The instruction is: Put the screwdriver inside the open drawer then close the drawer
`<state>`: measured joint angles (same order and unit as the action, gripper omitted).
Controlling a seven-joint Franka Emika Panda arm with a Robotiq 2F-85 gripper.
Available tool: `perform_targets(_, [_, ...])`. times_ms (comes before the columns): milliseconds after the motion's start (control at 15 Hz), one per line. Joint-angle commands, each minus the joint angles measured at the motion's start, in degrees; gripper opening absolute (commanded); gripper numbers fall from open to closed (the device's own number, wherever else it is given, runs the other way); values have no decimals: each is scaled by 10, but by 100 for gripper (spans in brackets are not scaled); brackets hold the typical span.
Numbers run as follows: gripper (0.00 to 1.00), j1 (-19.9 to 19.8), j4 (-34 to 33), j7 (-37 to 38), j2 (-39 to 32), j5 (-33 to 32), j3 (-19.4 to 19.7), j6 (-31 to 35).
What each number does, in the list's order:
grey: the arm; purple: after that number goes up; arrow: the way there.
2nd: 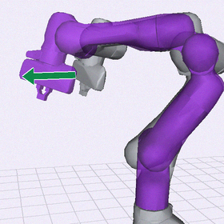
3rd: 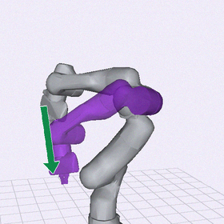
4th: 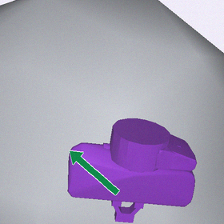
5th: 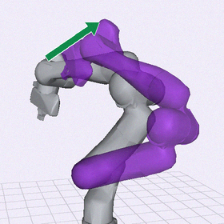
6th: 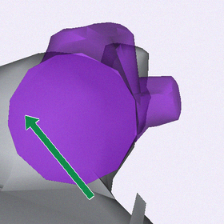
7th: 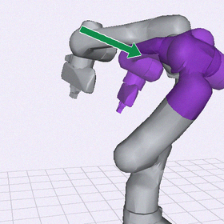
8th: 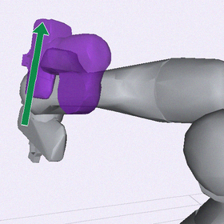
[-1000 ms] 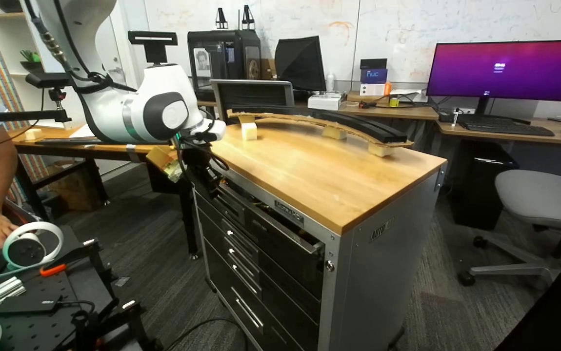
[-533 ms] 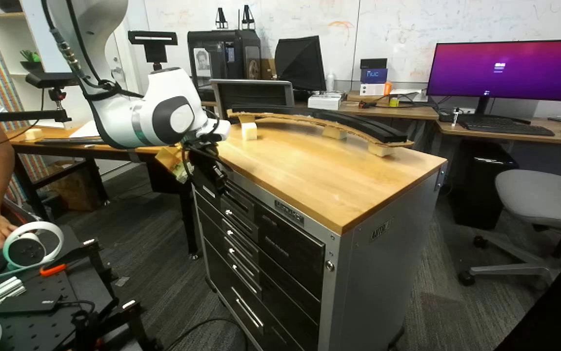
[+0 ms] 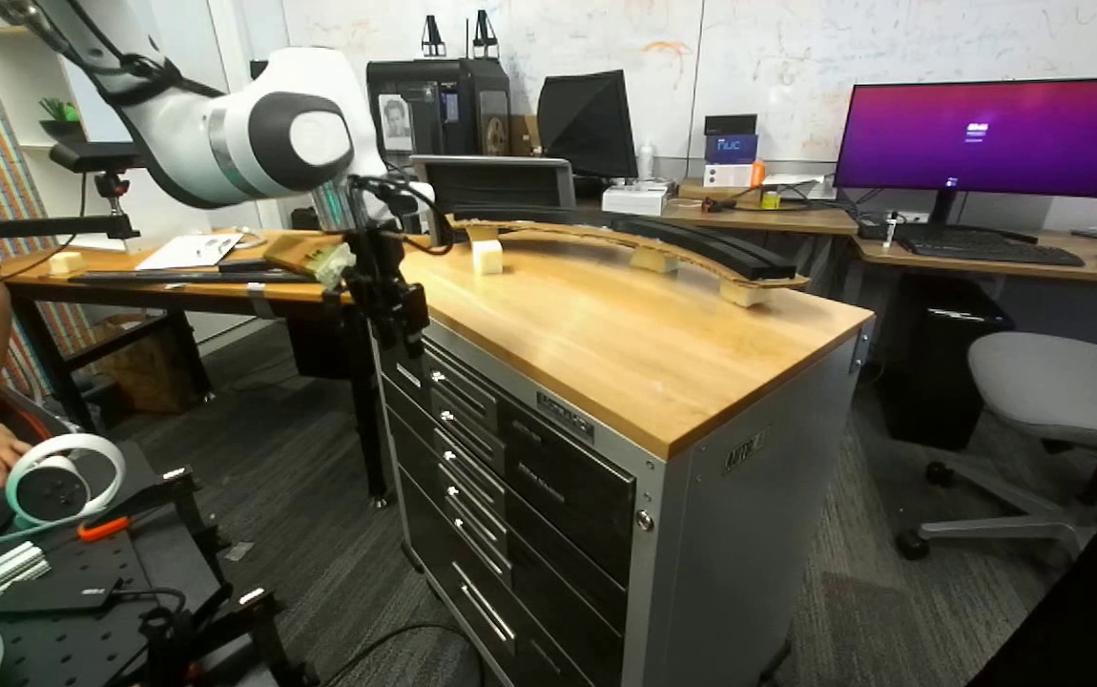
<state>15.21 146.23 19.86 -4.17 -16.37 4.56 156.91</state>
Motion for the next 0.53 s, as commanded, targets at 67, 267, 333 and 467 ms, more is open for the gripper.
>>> perform_targets(67, [100, -36, -6, -139, 157, 85, -65, -181])
perform_targets(267, [100, -30, -51, -218, 227, 160, -70, -304])
perform_targets(333, [100, -47, -33, -166, 179, 121, -85, -241])
perform_targets(467, [100, -45, -48, -199, 218, 150, -84, -290])
